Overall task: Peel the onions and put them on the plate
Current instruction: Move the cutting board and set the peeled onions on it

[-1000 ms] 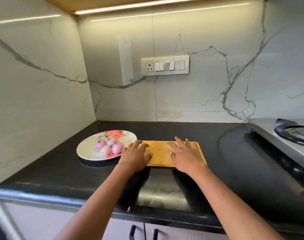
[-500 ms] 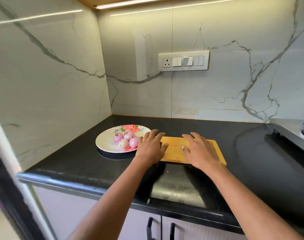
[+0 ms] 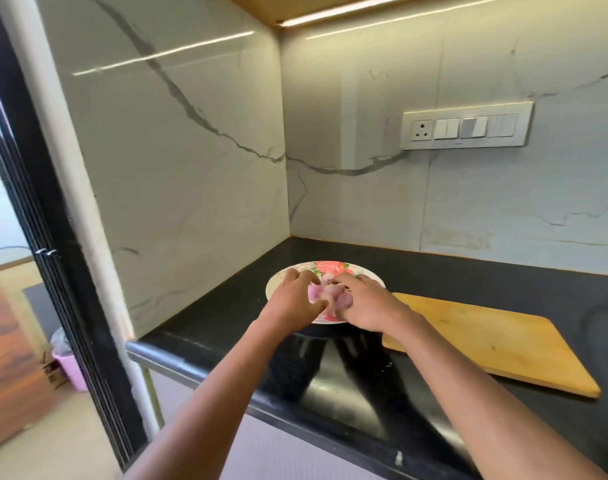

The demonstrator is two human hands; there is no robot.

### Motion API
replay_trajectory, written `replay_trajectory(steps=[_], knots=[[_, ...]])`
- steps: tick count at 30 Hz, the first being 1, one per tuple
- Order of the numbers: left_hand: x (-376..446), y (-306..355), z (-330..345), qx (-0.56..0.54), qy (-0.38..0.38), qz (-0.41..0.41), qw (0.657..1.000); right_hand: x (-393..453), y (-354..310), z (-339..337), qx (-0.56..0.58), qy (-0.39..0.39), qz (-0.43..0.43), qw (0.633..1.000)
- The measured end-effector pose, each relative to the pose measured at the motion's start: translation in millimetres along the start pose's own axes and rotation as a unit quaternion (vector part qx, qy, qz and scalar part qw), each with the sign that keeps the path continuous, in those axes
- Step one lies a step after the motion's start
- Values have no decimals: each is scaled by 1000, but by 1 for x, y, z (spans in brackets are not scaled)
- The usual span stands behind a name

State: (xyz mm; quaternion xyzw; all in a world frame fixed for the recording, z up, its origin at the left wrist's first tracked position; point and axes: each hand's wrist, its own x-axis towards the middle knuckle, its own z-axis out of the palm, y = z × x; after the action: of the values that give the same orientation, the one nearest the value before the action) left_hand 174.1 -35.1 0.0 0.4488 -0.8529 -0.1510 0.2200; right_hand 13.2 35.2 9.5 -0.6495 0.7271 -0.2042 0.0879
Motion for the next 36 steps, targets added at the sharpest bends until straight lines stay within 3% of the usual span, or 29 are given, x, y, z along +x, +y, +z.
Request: replay_trajectory(steps=[3,11,18,22,30,36], knots=[[4,-10,5,-19,-46,-1,999,17,1,5,2,-5,16,1000],[25,-15,13,-15,-27,43,999,51,-6,-9,-20,-128,37,991],[22,-11,11,-45,15,54,997,38,15,-8,57,-3,40,998],[17,27,14,-71,20,98,992,1,46,-43,58,48,53,996],[5,150,71,-81,-63,170,980,-101,132,-99,-4,47,175,983],[7,183,101,-78,-89,146,982,-132,153,-94,17,38,175,984]])
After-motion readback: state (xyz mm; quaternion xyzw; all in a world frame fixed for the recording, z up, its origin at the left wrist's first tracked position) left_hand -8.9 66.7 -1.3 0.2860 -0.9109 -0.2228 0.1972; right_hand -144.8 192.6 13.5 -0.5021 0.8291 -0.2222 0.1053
